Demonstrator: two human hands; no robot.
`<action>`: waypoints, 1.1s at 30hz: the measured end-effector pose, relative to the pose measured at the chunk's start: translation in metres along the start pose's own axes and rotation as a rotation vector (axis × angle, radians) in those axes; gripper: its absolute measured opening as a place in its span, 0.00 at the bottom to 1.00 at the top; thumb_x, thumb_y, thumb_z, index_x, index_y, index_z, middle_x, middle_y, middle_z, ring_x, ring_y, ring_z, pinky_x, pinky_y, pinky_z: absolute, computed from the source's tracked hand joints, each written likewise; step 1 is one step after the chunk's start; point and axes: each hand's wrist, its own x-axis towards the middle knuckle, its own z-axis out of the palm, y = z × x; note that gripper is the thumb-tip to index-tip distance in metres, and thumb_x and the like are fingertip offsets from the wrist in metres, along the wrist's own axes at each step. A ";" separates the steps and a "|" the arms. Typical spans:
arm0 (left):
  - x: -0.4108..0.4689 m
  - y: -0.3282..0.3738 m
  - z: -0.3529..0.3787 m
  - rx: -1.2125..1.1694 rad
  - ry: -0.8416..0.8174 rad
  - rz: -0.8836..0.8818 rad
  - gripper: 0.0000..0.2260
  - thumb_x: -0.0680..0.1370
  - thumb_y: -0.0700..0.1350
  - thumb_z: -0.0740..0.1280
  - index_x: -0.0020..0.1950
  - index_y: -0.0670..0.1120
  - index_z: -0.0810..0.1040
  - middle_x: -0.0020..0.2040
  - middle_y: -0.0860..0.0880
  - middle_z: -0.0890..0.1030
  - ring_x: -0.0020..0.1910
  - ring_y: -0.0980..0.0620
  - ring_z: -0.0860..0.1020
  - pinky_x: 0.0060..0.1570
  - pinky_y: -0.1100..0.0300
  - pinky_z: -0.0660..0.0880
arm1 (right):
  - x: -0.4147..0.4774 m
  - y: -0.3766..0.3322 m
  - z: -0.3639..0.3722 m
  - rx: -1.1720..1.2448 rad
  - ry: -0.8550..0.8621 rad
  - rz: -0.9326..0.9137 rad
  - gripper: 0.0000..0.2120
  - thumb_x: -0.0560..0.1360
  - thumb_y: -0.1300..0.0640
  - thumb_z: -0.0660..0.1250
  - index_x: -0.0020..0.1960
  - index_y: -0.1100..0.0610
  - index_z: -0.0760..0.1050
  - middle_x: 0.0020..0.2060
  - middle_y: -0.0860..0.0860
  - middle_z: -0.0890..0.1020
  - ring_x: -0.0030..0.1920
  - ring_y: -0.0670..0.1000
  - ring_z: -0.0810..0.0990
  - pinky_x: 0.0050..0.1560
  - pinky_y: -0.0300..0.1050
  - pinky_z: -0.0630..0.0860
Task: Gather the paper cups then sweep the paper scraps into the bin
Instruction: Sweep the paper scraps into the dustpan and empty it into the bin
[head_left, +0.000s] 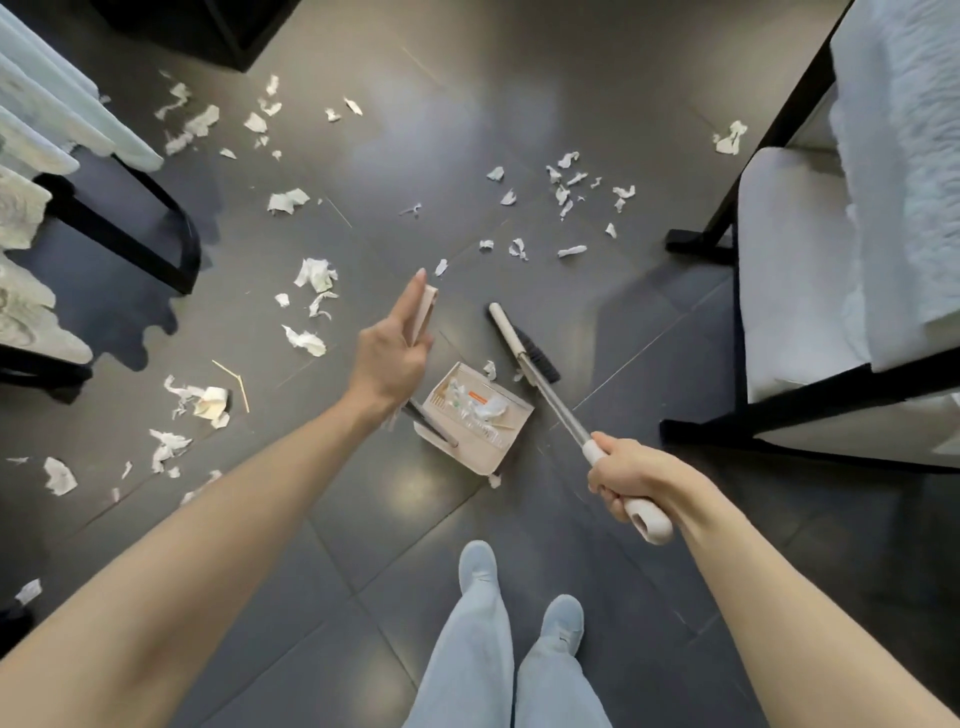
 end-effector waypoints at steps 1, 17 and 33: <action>0.004 0.002 0.002 -0.020 -0.015 0.010 0.31 0.76 0.36 0.67 0.76 0.51 0.62 0.60 0.45 0.80 0.55 0.43 0.80 0.51 0.73 0.65 | -0.005 -0.005 0.002 0.071 -0.040 0.019 0.20 0.74 0.69 0.55 0.58 0.47 0.64 0.26 0.53 0.71 0.22 0.48 0.66 0.23 0.38 0.66; 0.001 -0.024 -0.026 -0.061 0.021 0.000 0.31 0.76 0.34 0.67 0.76 0.50 0.63 0.58 0.43 0.82 0.54 0.53 0.73 0.50 0.78 0.66 | -0.073 -0.061 -0.044 0.342 -0.022 -0.006 0.31 0.76 0.71 0.57 0.73 0.47 0.62 0.22 0.50 0.67 0.18 0.43 0.64 0.17 0.32 0.62; -0.131 -0.069 -0.112 -0.038 0.000 0.062 0.30 0.77 0.36 0.67 0.76 0.50 0.62 0.62 0.53 0.77 0.52 0.54 0.78 0.56 0.69 0.69 | -0.115 0.015 0.089 0.458 0.073 -0.067 0.27 0.76 0.71 0.56 0.71 0.50 0.65 0.23 0.50 0.68 0.18 0.42 0.64 0.17 0.31 0.62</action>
